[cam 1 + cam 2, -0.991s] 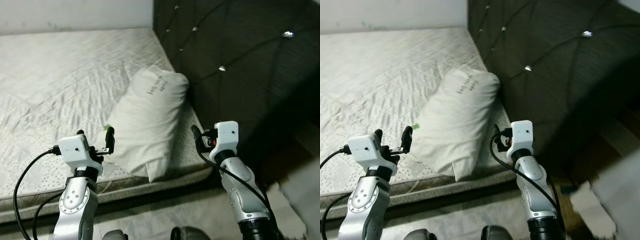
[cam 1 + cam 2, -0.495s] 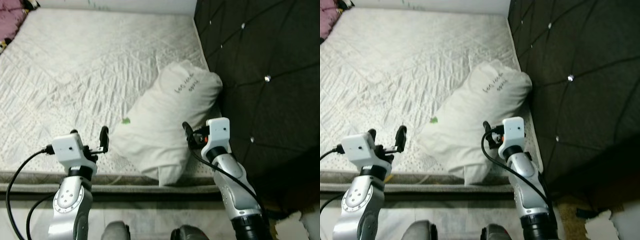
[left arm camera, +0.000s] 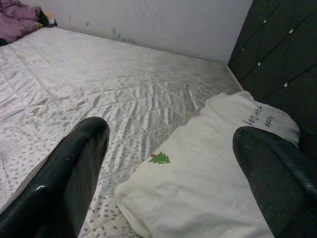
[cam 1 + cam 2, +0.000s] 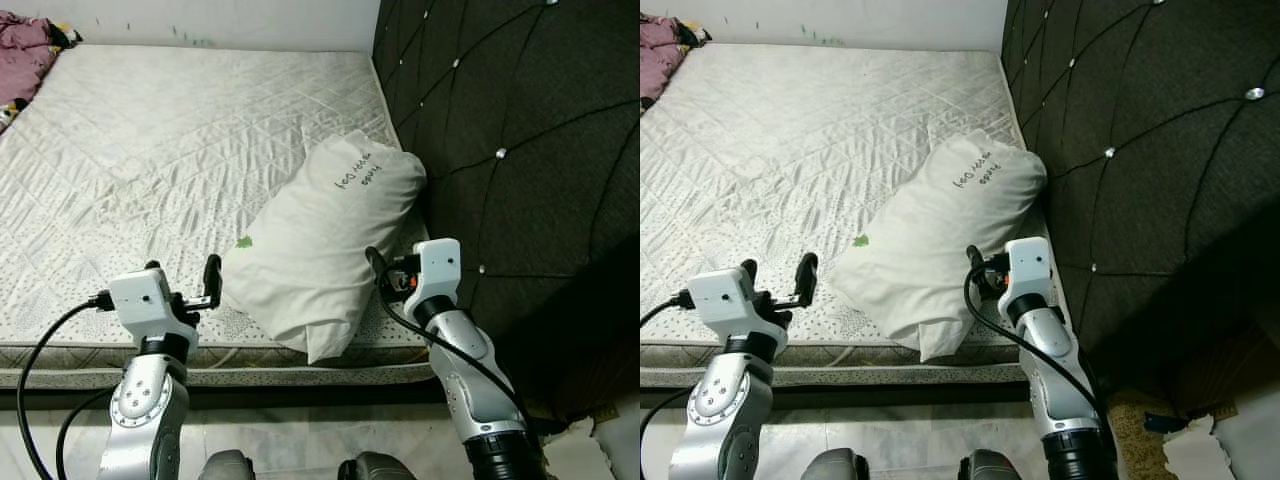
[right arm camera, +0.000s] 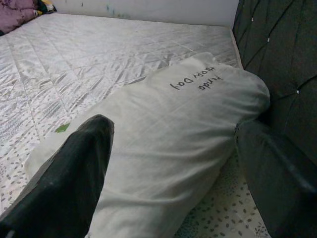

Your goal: Clean up the room

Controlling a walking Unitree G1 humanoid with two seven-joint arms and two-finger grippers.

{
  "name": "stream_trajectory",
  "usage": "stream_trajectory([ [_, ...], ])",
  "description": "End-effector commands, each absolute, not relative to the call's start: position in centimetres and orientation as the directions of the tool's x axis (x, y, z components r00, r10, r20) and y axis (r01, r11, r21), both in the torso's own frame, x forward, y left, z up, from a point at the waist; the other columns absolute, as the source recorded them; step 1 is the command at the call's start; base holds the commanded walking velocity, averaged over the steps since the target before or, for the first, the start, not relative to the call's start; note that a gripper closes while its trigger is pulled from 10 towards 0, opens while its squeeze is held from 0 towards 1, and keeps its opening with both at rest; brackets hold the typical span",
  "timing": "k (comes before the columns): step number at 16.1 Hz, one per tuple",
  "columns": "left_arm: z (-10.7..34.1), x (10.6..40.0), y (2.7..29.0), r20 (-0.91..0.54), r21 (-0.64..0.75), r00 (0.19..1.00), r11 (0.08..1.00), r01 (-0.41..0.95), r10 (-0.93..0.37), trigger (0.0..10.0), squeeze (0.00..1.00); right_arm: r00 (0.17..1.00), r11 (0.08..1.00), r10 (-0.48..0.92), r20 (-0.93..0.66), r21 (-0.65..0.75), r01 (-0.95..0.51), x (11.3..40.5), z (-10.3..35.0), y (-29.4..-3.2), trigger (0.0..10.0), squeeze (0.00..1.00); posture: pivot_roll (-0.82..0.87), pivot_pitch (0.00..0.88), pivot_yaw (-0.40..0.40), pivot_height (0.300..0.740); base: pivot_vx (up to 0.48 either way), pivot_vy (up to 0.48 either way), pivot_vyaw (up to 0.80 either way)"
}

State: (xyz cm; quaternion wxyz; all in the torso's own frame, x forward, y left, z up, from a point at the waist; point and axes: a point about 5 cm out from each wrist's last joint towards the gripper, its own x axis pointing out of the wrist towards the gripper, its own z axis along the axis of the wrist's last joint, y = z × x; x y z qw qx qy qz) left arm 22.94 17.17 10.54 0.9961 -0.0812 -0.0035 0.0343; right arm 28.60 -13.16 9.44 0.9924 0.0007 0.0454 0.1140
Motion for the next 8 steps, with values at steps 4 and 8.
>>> stream_trajectory([
  [4,10.51,22.77,17.41,-0.005,-0.149,0.995,0.984,-0.098,0.099,10.0,0.00,0.967,0.970,0.244,-0.078,0.015,-0.243,28.49,9.73,-13.09,10.0,0.00,0.04,0.126,-0.017,0.740,0.000,0.000,0.00],
  [8,10.48,22.77,17.43,-0.008,-0.151,0.994,0.983,-0.106,0.106,10.0,0.00,0.964,0.968,0.252,-0.080,0.016,-0.251,28.49,9.72,-13.07,10.0,0.00,0.04,0.130,-0.019,0.690,0.000,0.000,0.00],
])
